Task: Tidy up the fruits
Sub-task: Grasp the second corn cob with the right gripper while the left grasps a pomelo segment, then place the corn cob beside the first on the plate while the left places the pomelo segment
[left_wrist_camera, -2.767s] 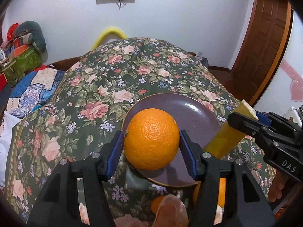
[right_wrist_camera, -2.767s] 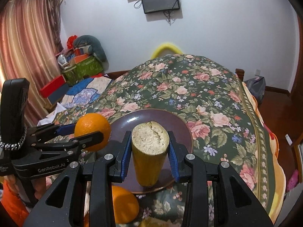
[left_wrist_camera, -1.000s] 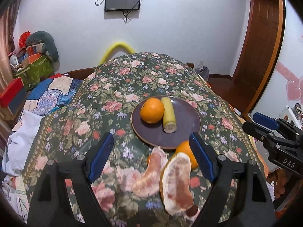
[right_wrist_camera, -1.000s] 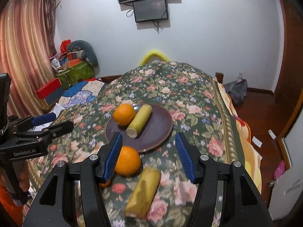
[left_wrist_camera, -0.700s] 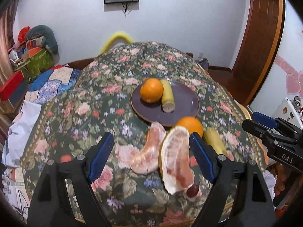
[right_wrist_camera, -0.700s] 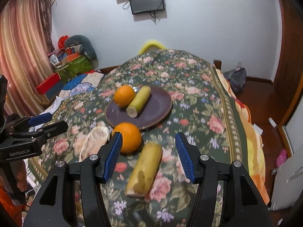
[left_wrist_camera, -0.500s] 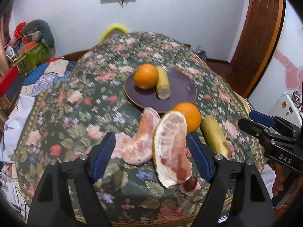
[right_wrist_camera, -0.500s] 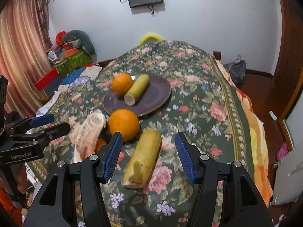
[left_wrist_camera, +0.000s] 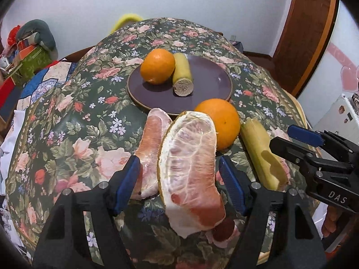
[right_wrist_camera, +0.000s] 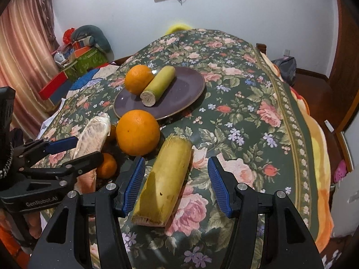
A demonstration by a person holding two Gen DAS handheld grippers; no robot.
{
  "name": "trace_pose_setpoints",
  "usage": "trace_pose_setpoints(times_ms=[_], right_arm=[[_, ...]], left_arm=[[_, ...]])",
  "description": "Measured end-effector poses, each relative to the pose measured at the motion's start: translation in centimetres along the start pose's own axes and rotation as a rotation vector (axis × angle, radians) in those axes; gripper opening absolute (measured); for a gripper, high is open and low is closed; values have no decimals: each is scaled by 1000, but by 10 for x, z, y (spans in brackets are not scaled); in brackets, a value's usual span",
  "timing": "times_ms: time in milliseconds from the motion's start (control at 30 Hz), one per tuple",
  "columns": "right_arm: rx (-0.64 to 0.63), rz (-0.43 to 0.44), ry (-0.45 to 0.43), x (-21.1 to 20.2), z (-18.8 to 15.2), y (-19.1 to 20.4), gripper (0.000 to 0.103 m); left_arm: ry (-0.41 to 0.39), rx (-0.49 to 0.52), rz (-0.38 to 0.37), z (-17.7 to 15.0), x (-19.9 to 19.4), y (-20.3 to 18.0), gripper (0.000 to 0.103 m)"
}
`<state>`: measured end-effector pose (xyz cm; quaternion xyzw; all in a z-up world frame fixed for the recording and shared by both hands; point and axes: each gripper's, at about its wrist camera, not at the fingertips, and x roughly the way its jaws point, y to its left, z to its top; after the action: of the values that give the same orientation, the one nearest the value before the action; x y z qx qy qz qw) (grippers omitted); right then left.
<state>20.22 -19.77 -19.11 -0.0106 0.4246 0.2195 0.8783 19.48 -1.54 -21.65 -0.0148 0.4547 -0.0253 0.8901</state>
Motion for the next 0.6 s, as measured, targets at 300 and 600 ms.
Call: trace_pose_setpoints(times_ms=[300,600], right_arm=[[-3,22,47,21,-2,4,54],[0,20,78,38,-1,8,47]], left_arm=[[-16,2,-20,0,5,4,54],[-28,2,-31,1,1,7,51]])
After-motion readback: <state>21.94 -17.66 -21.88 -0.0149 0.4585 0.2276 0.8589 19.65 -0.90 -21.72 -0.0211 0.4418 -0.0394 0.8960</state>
